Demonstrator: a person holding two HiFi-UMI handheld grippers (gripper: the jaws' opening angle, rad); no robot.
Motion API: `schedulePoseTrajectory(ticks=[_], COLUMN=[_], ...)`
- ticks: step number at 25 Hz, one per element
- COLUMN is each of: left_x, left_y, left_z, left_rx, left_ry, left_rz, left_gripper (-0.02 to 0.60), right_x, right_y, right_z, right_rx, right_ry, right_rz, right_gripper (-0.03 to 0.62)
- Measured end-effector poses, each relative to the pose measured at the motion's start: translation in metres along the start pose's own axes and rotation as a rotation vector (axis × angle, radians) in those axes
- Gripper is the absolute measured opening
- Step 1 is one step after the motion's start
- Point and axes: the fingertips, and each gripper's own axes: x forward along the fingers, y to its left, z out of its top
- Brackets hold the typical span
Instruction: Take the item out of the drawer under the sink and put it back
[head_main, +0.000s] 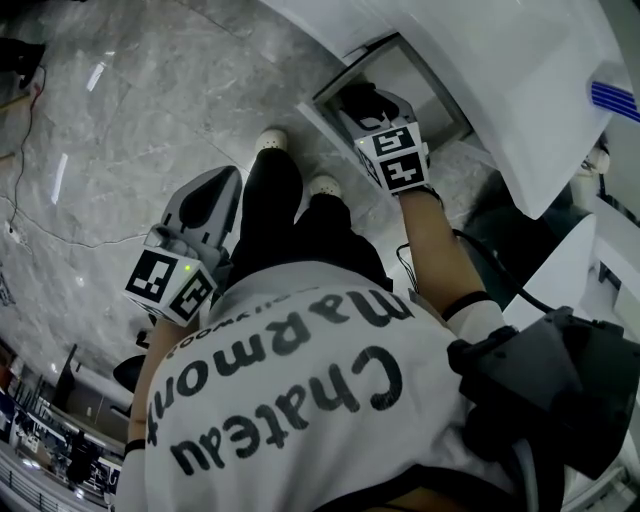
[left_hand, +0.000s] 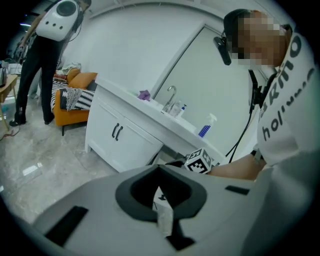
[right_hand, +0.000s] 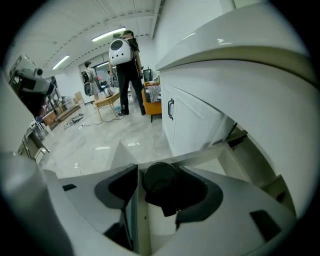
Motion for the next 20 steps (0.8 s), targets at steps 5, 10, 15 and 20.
schedulePoseTrajectory(ticks=[5,10,15,20], left_x=[-0.002,-0.008,-0.012,-0.014], left_y=[0.001,0.005,0.009,0.008], left_z=[-0.003,-0.006,-0.005,-0.008], left_rx=[0.001,-0.004,-0.012,-0.007], left_ry=[0.003,0.002,-0.005,-0.007], left_rz=[0.014,0.033,0.046,0.049], left_gripper=[0.009,0.009,0.009,0.009], right_x=[0.006,0.016,0.022,0.022], right_y=[-0.009,-0.013,-0.011,-0.013], right_z=[0.001,-0.001,-0.002,-0.002], right_rx=[-0.034,-0.064,-0.083,-0.096], right_ry=[-0.003,0.016,0.022,-0.004], right_rz=[-0.066,-0.083,-0.083,-0.092], right_gripper=[0.209,0.219,0.222,0.227])
